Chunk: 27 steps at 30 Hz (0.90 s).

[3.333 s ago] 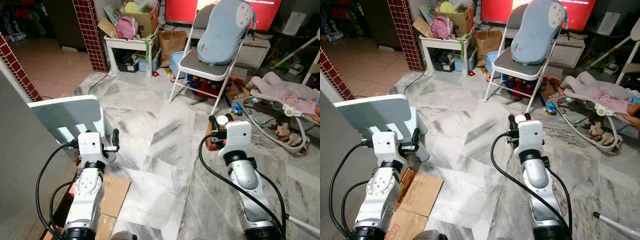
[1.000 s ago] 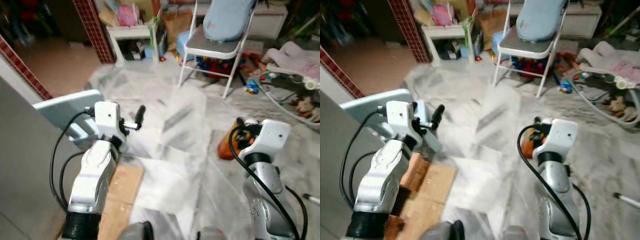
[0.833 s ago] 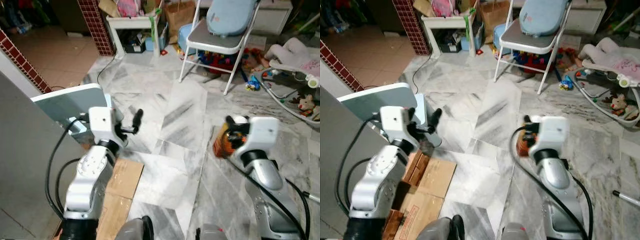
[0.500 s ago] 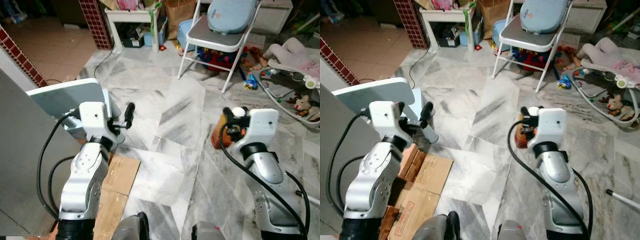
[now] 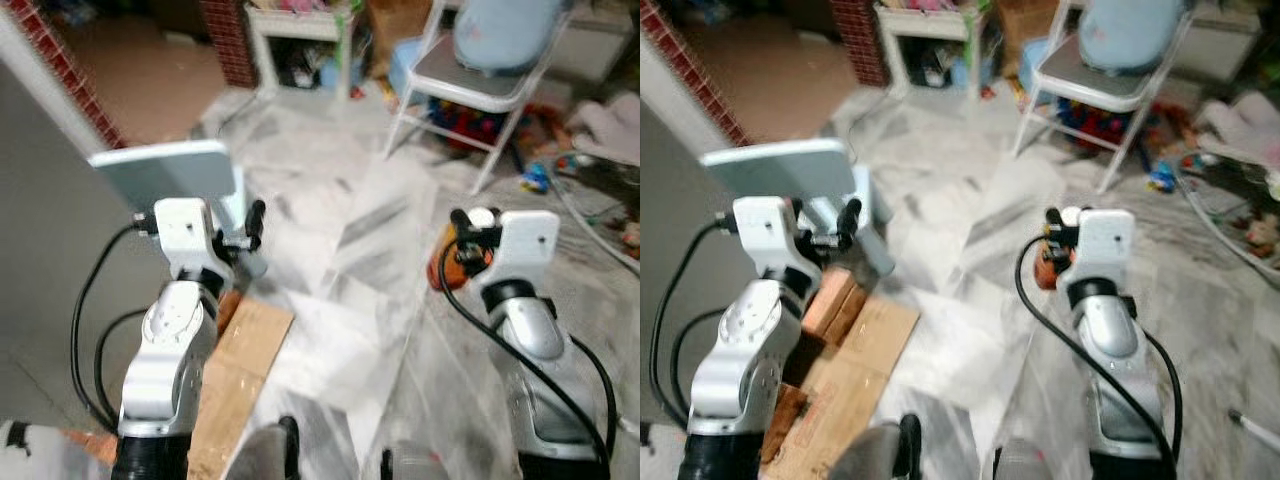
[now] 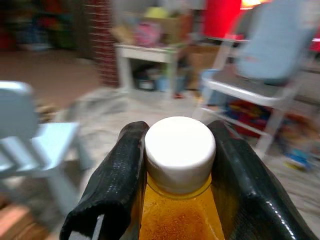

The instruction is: Restocking fridge

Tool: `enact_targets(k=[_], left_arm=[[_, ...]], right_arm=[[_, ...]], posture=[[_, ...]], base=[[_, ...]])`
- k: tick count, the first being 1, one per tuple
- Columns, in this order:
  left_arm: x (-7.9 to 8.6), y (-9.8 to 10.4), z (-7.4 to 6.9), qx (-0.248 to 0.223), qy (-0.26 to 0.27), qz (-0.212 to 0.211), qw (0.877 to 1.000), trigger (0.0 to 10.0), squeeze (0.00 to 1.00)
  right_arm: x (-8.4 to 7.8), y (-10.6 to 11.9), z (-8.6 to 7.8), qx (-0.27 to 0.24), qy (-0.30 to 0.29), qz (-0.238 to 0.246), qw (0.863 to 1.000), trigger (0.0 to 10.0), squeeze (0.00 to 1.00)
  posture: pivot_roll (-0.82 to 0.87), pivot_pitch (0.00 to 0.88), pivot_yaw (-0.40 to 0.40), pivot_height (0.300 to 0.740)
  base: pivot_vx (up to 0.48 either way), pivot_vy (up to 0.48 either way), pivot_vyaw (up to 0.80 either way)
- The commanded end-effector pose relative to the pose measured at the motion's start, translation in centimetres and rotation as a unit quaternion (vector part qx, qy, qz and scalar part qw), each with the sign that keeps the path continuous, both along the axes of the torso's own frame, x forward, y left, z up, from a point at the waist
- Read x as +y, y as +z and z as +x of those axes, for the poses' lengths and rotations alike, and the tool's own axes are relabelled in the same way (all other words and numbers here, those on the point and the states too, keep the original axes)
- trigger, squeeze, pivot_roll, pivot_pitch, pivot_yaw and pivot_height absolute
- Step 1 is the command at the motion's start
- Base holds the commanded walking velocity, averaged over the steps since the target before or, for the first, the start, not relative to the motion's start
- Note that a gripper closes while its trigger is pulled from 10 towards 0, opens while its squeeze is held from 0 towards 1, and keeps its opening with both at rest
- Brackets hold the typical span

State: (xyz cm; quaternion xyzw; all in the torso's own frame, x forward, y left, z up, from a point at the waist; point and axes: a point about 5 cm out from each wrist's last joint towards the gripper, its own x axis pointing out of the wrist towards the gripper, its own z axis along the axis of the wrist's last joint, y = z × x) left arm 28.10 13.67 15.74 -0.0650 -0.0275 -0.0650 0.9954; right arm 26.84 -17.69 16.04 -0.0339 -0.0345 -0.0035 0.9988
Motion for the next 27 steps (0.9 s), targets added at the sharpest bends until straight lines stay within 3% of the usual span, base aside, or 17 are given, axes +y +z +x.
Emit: enact_targets(k=[1, 6, 18, 25, 27], left_arm=[[0.1, -0.5, -0.2, 0.011, 0.002, 0.008, 1.0, 10.0, 0.0], [-0.1, -0.5, -0.2, 0.009, -0.005, 0.014, 1.0, 10.0, 0.0], [-0.5, -0.3, -0.1, -0.003, -0.026, -0.002, 1.0, 10.0, 0.0], [-0.6, -0.3, 0.1, 0.005, -0.028, -0.027, 0.999, 10.0, 0.0], [-0.6, -0.3, 0.2, -0.01, -0.019, -0.007, 1.0, 10.0, 0.0]], right_arm=[[-0.1, 0.0, -0.3, -0.002, -0.005, 0.007, 1.0, 10.0, 0.0], [-0.3, -0.1, -0.4, -0.001, -0.013, 0.01, 1.0, 10.0, 0.0], [-0.8, 0.0, -0.4, -0.009, -0.032, 0.028, 0.999, 10.0, 0.0], [-0.8, 0.0, 0.1, -0.003, -0.026, 0.023, 0.999, 10.0, 0.0], [-0.3, 0.6, 0.7, -0.012, -0.008, 0.012, 1.0, 10.0, 0.0]], posture=[[-0.07, 0.177, 0.098, 0.74], [-0.07, 0.186, 0.106, 0.74], [-0.07, 0.183, 0.097, 0.74], [-0.06, 0.157, 0.034, 0.74], [-0.06, 0.152, 0.009, 0.74]], base=[[-0.36, 0.244, 0.8], [-0.308, 0.349, 0.67], [0.0, 0.472, 0.0], [0.0, 0.0, 0.0], [0.0, 0.0, 0.0]])
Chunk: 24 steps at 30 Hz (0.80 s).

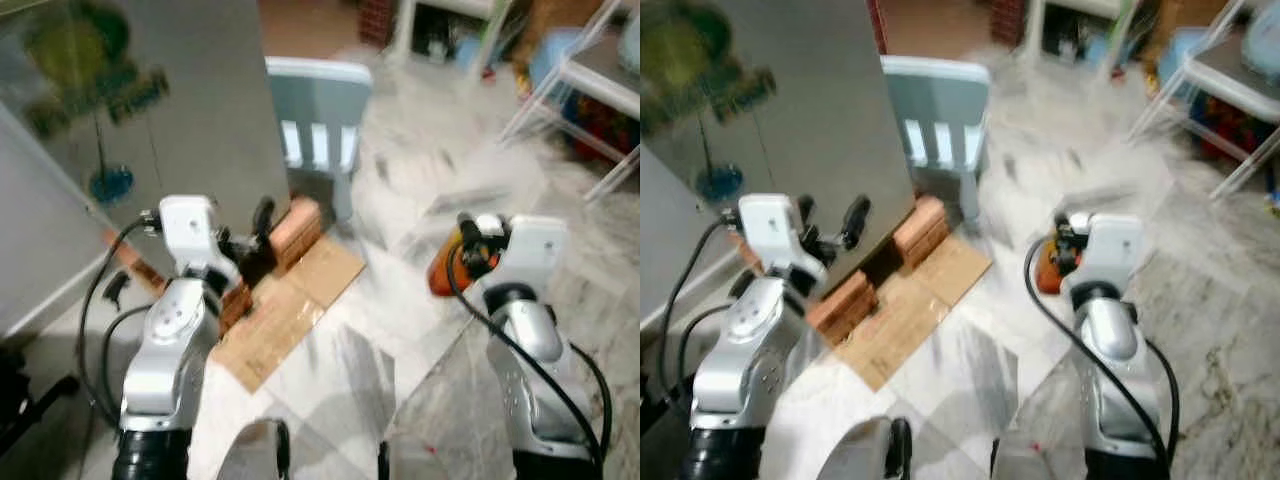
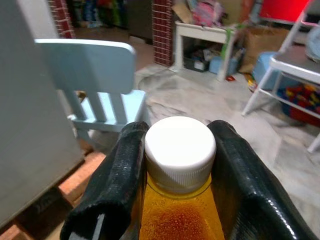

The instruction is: Restocking fridge

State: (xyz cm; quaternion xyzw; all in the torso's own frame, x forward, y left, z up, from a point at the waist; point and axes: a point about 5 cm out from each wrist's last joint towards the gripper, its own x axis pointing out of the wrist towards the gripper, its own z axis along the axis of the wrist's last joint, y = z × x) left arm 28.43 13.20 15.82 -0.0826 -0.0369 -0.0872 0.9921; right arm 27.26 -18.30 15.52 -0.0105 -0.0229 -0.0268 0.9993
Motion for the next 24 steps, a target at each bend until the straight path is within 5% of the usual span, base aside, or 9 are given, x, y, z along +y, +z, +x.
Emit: enact_targets(k=[1, 13, 19, 24], left_arm=[[-0.2, -0.4, -0.1, -0.005, 0.005, 0.017, 1.0, 10.0, 0.0], [-0.2, 0.1, 0.4, -0.021, 0.023, 0.003, 1.0, 10.0, 0.0], [0.9, 0.0, 0.1, -0.025, 0.062, 0.034, 0.997, 10.0, 0.0], [1.0, -1.3, -0.4, -0.005, 0.042, 0.045, 0.998, 10.0, 0.0]], right_arm=[[0.4, 1.3, 0.4, -0.025, 0.018, -0.016, 0.999, 10.0, 0.0], [0.5, 2.2, 1.4, -0.038, 0.029, -0.021, 0.999, 10.0, 0.0], [0.9, 2.7, 1.7, -0.055, 0.033, -0.019, 0.998, 10.0, 0.0], [0.0, 2.8, 1.0, -0.071, 0.01, -0.033, 0.997, 10.0, 0.0]], posture=[[-0.06, 0.151, 0.006, 0.74], [-0.05, 0.132, -0.032, 0.74], [-0.05, 0.116, -0.004, 0.74], [-0.07, 0.079, 0.032, 0.74]], base=[[0.0, 0.0, 0.0], [0.0, 0.0, 0.0], [0.0, 0.0, 0.0], [0.0, 0.0, 0.0]])
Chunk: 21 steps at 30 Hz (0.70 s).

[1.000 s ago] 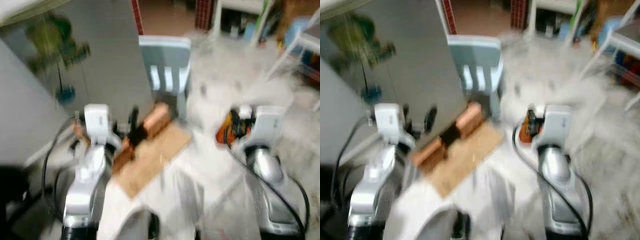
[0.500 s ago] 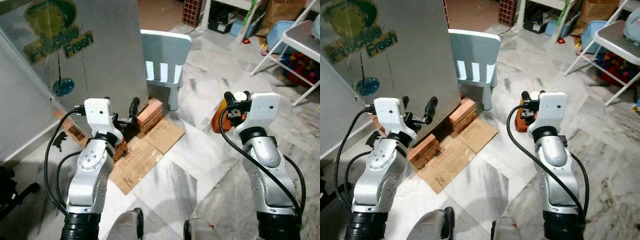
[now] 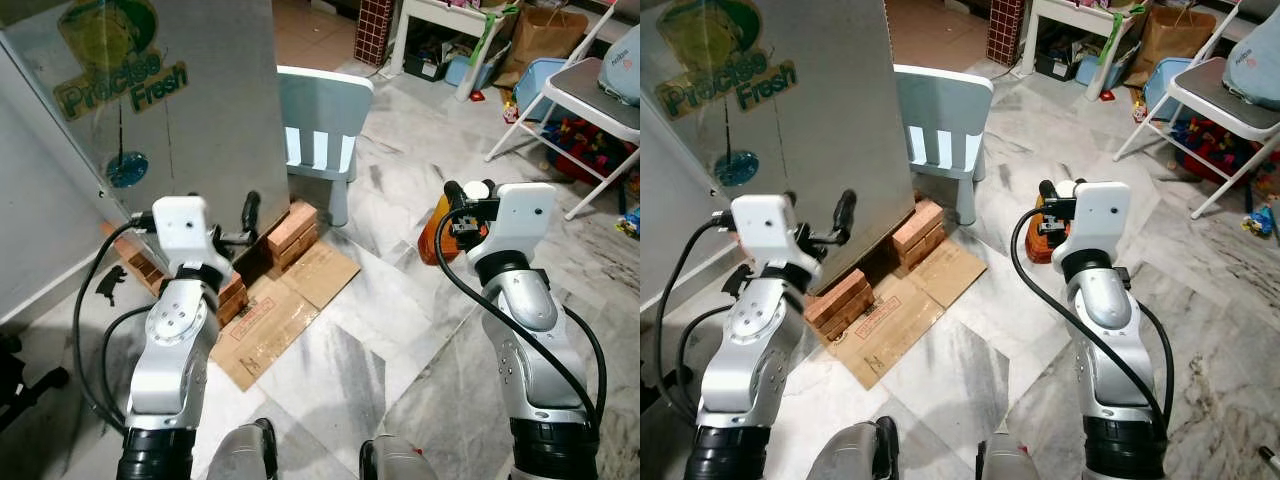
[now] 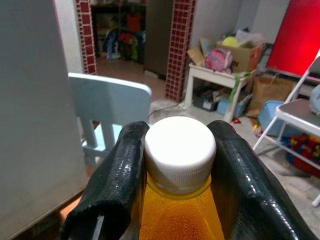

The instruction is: Restocking fridge

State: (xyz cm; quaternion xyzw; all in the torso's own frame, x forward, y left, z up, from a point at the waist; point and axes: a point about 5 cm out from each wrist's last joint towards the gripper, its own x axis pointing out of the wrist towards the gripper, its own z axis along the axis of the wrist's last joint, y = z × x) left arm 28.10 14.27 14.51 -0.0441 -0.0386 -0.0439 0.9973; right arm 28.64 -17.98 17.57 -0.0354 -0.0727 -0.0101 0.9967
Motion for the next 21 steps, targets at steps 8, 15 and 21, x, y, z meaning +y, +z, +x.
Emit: enact_targets(k=[8, 15, 21], left_arm=[[-0.3, -1.5, 0.5, 0.011, -0.03, 0.021, 0.999, 10.0, 0.0], [0.1, -2.9, 1.7, 0.024, -0.031, 0.037, 0.999, 10.0, 0.0], [-0.4, -2.5, 2.9, 0.011, -0.041, 0.029, 0.999, 10.0, 0.0]], right_arm=[[-0.8, -0.9, -1.1, -0.018, -0.029, -0.021, 0.999, 10.0, 0.0], [-0.9, -1.3, -1.6, -0.033, -0.043, -0.037, 0.998, 10.0, 0.0], [-1.5, -1.3, -1.2, -0.036, -0.055, -0.045, 0.997, 10.0, 0.0]], posture=[[-0.1, 0.012, 0.081, 0.74], [-0.13, 0.0, 0.109, 0.74], [-0.17, 0.0, 0.071, 0.74]], base=[[0.0, 0.0, 0.0], [0.0, 0.0, 0.0], [0.0, 0.0, 0.0]])
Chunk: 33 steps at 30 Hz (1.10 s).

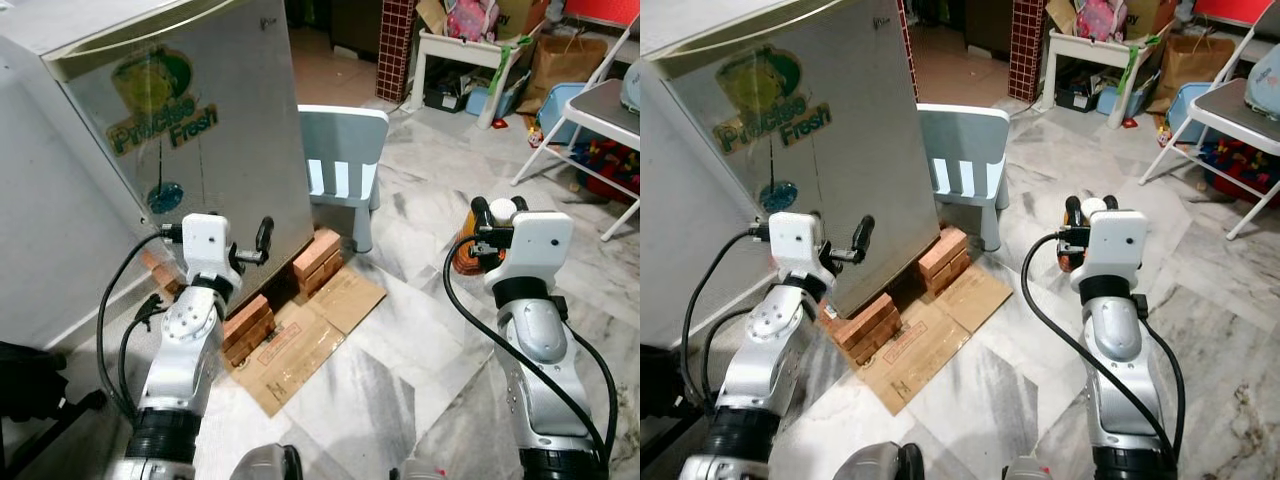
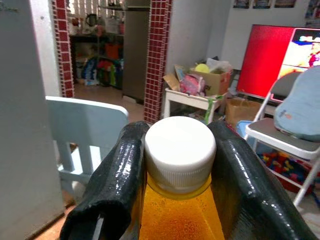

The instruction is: Restocking fridge

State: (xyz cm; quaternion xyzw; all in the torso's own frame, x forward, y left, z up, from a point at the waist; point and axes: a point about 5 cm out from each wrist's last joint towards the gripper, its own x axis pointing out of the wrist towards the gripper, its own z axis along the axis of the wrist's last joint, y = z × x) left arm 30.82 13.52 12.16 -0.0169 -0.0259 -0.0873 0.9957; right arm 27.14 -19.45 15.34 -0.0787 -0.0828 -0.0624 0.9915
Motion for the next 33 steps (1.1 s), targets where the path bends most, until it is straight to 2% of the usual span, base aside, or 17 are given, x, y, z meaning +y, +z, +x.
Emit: enact_targets(k=[1, 4, 7, 10, 15, 19, 23, 27, 33], left_arm=[[0.1, -0.1, 0.4, -0.005, 0.005, -0.005, 1.0, 10.0, 0.0], [-0.4, -0.2, 0.7, -0.01, 0.017, -0.021, 1.0, 10.0, 0.0], [-0.8, -0.5, 0.6, -0.007, 0.023, -0.034, 0.999, 10.0, 0.0], [-1.0, -0.2, 0.8, -0.018, 0.023, -0.039, 0.999, 10.0, 0.0], [0.1, -0.3, 0.9, -0.018, 0.046, -0.051, 0.997, 10.0, 0.0], [-0.3, -0.5, 1.0, -0.018, 0.036, -0.048, 0.998, 10.0, 0.0], [-0.7, 0.2, 1.2, -0.032, 0.03, -0.043, 0.998, 10.0, 0.0], [-0.5, 0.3, 0.6, -0.041, 0.03, -0.047, 0.998, 10.0, 0.0], [-0.4, -0.1, 0.0, -0.031, 0.029, -0.049, 0.998, 10.0, 0.0]], right_arm=[[0.0, 1.1, 0.4, -0.024, 0.007, -0.015, 1.0, 10.0, 0.0], [0.0, 1.0, 0.5, -0.02, 0.02, -0.023, 0.999, 10.0, 0.0], [0.2, 0.8, 0.9, -0.017, 0.028, -0.023, 0.999, 10.0, 0.0], [0.9, 1.5, 1.4, -0.034, 0.034, -0.037, 0.998, 10.0, 0.0], [0.9, 1.8, 0.5, -0.041, 0.029, -0.043, 0.998, 10.0, 0.0], [0.8, 1.3, 0.2, -0.037, 0.025, -0.043, 0.998, 10.0, 0.0], [1.0, 1.5, 0.6, -0.041, 0.033, -0.037, 0.998, 10.0, 0.0], [0.9, 1.8, 0.5, -0.042, 0.033, -0.037, 0.998, 10.0, 0.0], [0.8, 1.9, 0.2, -0.04, 0.034, -0.033, 0.998, 10.0, 0.0]], posture=[[-0.17, 0.0, 0.071, 0.74], [-0.17, 0.0, 0.041, 0.74], [-0.17, 0.0, 0.042, 0.74], [-0.17, 0.0, 0.042, 0.74], [-0.19, 0.0, 0.065, 0.74], [-0.2, 0.0, 0.069, 0.74], [-0.18, 0.0, 0.06, 0.74], [-0.17, 0.0, 0.058, 0.74], [-0.16, 0.005, 0.063, 0.74]], base=[[0.0, 0.0, 0.0], [0.0, 0.0, 0.0], [0.0, 0.0, 0.0], [0.0, 0.0, 0.0], [0.0, 0.0, 0.0], [0.0, 0.0, 0.0], [0.0, 0.0, 0.0], [0.0, 0.0, 0.0], [0.0, 0.0, 0.0]])
